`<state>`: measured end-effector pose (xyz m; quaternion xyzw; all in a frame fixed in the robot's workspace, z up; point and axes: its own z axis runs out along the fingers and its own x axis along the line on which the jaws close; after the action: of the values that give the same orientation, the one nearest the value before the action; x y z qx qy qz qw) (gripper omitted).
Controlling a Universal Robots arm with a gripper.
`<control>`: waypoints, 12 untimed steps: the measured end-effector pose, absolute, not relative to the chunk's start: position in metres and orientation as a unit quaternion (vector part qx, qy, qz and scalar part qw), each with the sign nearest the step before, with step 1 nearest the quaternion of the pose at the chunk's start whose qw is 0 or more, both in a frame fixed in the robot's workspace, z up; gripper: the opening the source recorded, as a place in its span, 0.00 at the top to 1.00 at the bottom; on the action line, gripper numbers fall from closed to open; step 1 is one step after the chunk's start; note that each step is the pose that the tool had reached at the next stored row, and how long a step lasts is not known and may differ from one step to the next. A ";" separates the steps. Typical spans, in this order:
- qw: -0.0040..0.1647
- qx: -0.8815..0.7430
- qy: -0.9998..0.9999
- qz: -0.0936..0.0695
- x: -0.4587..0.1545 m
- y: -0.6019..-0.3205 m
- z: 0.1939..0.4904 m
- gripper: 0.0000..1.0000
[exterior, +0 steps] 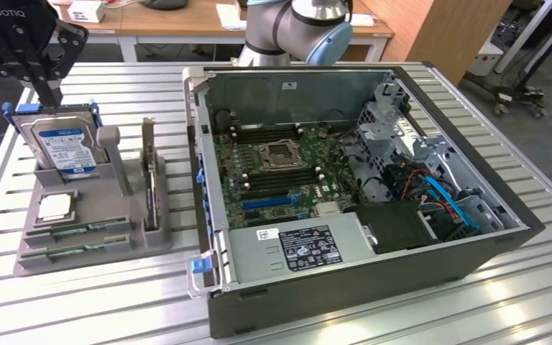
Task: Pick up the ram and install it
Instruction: 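Reach for the ram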
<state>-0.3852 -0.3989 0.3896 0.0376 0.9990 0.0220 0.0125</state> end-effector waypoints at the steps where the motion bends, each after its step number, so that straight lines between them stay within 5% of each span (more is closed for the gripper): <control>1: 0.012 0.038 0.999 0.022 -0.385 -0.399 0.390 0.91; 12: 0.012 0.038 0.999 0.022 -0.385 -0.414 0.390 0.91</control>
<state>-0.3852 -0.4139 0.3896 0.0376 0.9990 0.0221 0.0125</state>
